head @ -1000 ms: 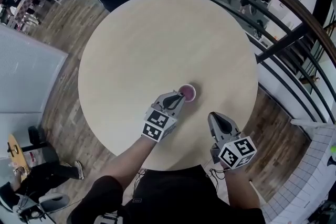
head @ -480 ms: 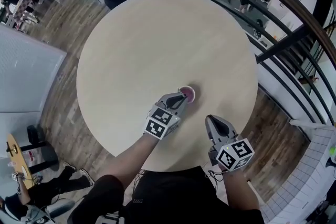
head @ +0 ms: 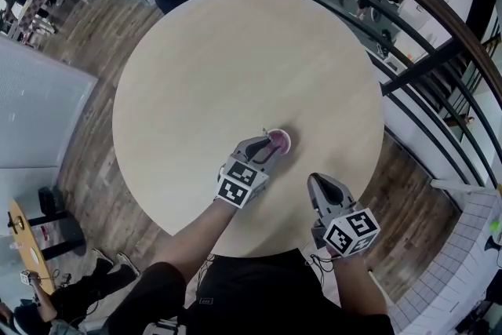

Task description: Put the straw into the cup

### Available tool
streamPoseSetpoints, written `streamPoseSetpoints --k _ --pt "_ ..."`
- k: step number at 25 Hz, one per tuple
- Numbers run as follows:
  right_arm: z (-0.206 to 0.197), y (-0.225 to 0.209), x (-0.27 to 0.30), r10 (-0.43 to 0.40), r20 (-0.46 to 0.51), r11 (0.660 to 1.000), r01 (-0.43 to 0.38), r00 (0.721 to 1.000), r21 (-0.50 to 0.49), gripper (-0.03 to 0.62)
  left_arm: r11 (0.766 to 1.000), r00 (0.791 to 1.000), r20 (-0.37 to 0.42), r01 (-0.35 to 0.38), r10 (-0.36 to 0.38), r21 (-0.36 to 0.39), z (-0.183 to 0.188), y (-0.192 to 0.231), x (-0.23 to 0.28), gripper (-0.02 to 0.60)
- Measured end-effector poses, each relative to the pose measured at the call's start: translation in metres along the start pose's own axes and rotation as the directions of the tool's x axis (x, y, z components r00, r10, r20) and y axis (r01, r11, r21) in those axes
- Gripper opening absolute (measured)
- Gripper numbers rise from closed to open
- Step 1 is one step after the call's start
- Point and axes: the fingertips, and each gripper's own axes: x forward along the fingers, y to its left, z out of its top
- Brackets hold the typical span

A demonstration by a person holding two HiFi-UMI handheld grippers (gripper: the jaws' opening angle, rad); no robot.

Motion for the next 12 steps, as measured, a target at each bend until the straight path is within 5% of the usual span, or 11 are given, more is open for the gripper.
streamPoseSetpoints --k 12 --pt "-0.003 0.014 -0.006 0.005 0.000 1.000 -0.005 1.000 -0.027 0.021 0.993 0.992 0.043 -0.119 0.120 -0.020 -0.002 0.011 -0.023 0.201"
